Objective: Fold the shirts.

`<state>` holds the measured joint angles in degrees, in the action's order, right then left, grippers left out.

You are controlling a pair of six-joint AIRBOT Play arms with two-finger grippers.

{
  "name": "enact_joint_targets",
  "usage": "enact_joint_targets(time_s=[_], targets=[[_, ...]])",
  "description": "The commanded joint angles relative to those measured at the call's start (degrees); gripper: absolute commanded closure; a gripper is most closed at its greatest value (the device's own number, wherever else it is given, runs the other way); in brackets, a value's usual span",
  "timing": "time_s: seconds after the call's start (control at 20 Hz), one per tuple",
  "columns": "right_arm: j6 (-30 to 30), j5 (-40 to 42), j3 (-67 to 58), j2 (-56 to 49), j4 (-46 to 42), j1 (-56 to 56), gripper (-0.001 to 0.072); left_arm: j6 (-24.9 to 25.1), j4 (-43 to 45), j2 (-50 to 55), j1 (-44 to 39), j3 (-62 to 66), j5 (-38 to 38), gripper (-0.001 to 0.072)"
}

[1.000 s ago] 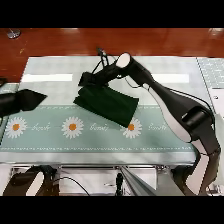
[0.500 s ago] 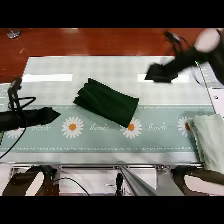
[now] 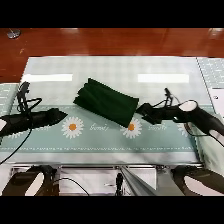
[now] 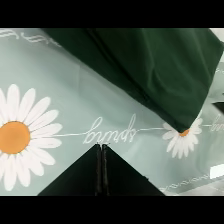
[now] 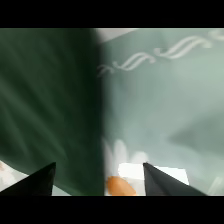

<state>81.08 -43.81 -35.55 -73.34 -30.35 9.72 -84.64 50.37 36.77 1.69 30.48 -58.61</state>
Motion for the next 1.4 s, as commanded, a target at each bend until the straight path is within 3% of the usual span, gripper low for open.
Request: enact_joint_targets(time_s=[0.0,0.05,0.1,0.15,0.2,0.35,0.5,0.75,0.95,1.05,1.25,1.35], targets=[[-6.4,-3.0,-6.6,-11.2,7.6,3.9,0.0095,0.0,-1.6,0.0,-0.8,-0.2,0.9,0.0679],[-6.4,-3.9,-9.1,-13.7,7.7,4.5,0.0096,-0.1,-1.9,0.0,-0.9,-0.2,0.7,0.0679],[-6.4,-5.0,-11.7,-15.8,7.8,5.2,0.0211,0.0,-2.8,0.0,-1.0,-0.2,0.5,0.0679],[-7.0,-5.9,-14.0,-17.1,7.5,5.8,0.048,0.0,-3.8,0.0,-1.4,-0.2,0.5,0.0679],[-9.2,-6.9,-16.8,-17.7,7.5,6.1,0.0686,0.0,-4.3,0.0,-1.9,-0.2,0.6,0.0679],[-8.4,-15.0,-32.2,-17.0,-0.2,5.4,0.0689,0.0,-4.3,0.0,-2.4,-0.2,0.6,0.0679],[0.8,-24.2,-51.9,-15.2,-15.6,5.4,0.0688,0.0,-4.3,0.0,-2.4,-0.2,0.5,0.0679],[12.9,-35.7,-77.2,-12.9,-29.2,0.6,0.0688,0.0,-4.3,0.0,-2.4,-0.2,0.6,0.0679],[17.0,-45.9,-80.9,-8.5,-30.2,-10.8,0.0689,0.0,-4.3,0.0,-2.4,-0.2,0.6,0.0679],[19.7,-52.0,-80.5,-6.0,-35.3,-18.6,0.0689,0.0,-4.3,0.0,-2.4,-0.2,0.6,0.0679],[19.4,-62.7,-78.4,-0.9,-38.0,-34.7,0.0688,0.0,-4.3,0.0,-2.4,-0.2,1.2,0.0679],[19.1,-62.6,-75.1,3.9,-38.1,-42.0,0.0689,0.0,-4.3,0.0,-2.4,-0.2,1.8,0.0679]])
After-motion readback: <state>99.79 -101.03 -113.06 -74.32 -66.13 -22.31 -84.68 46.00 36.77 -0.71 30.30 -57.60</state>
